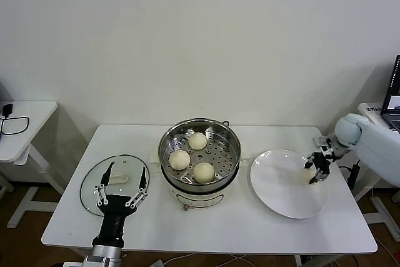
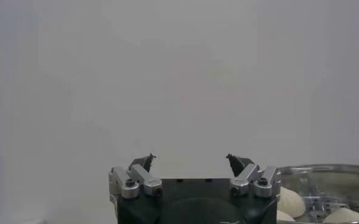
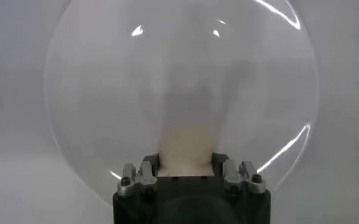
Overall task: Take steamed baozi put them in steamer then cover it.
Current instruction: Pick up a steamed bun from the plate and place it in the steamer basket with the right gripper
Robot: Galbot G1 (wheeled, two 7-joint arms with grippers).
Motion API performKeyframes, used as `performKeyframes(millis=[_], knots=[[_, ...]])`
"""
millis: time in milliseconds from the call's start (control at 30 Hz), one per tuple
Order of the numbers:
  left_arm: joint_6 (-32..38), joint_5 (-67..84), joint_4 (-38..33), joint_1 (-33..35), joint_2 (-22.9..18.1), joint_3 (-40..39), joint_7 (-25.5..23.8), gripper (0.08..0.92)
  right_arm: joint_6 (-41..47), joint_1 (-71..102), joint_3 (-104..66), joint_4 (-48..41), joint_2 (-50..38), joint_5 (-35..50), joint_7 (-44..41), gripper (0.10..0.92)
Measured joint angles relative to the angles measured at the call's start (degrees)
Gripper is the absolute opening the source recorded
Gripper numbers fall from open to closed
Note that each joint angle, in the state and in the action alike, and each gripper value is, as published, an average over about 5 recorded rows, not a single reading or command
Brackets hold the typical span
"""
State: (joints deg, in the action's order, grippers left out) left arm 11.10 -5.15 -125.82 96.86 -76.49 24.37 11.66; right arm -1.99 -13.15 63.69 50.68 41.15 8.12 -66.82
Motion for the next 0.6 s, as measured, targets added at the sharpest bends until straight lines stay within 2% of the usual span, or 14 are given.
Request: performKeyframes(millis=[300, 600], knots=[[-0.14, 0.0, -0.15, -0.42, 0.46, -0.74, 0.01, 0.823, 3.04, -16.04, 10.94, 6.28, 3.63, 8.31, -4.9, 0.619], [-0.13, 0.0, -0.49, -0.12, 0.6, -0.68, 0.12, 0.823, 7.84, -28.34, 19.25, 12.91, 11.48, 18.83, -5.56, 0.619]])
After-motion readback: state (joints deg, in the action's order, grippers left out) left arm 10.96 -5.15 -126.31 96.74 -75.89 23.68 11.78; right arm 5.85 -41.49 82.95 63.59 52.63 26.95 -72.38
